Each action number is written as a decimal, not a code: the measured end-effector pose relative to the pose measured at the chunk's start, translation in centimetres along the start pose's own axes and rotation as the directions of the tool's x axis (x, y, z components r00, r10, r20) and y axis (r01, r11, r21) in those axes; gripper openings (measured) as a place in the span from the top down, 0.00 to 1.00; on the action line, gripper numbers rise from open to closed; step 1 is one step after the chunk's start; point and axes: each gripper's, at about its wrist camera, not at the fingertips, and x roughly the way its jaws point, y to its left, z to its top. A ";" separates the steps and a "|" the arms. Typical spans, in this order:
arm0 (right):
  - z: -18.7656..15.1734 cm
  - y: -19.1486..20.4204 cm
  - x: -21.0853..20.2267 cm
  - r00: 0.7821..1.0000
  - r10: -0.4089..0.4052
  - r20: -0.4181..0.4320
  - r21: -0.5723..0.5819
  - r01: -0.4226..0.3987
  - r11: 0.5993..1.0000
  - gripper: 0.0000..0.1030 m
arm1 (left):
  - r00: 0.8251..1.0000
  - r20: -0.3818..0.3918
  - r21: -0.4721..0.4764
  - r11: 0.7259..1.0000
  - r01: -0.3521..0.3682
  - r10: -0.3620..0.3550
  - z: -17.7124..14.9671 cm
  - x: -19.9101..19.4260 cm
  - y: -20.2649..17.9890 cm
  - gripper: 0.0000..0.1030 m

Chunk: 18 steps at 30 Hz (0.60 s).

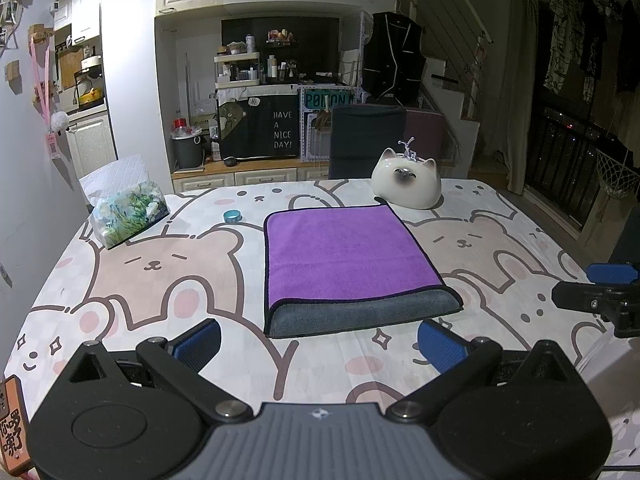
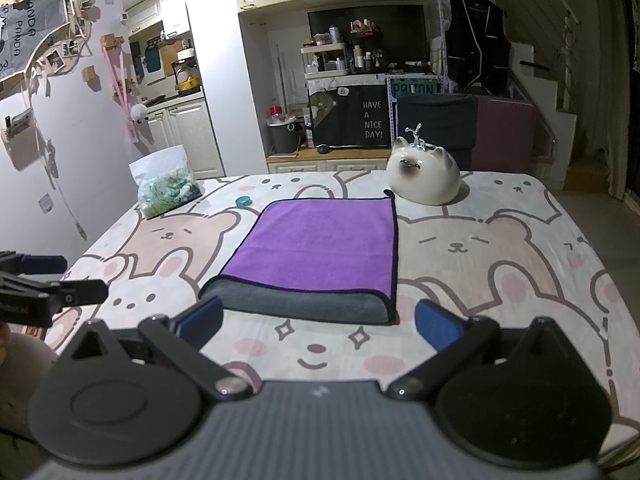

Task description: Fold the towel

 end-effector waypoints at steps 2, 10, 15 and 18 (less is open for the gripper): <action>0.0 0.0 0.0 1.000 0.000 -0.001 0.000 0.000 1.000 0.00 | 1.000 0.000 0.000 1.000 0.001 -0.001 0.0 0.0 0.0 0.00; 0.0 0.0 0.0 1.000 0.004 -0.001 0.003 -0.004 1.000 0.00 | 1.000 -0.001 -0.001 1.000 0.001 -0.001 0.0 0.0 0.0 0.00; 0.0 0.0 0.0 1.000 0.005 -0.002 0.001 -0.005 1.000 0.00 | 1.000 -0.002 0.001 1.000 0.001 -0.001 -0.4 0.2 -0.5 0.00; 0.0 0.0 0.0 1.000 0.005 -0.003 0.002 -0.005 1.000 0.00 | 1.000 -0.002 0.001 1.000 0.002 -0.002 -0.4 0.2 -0.5 0.00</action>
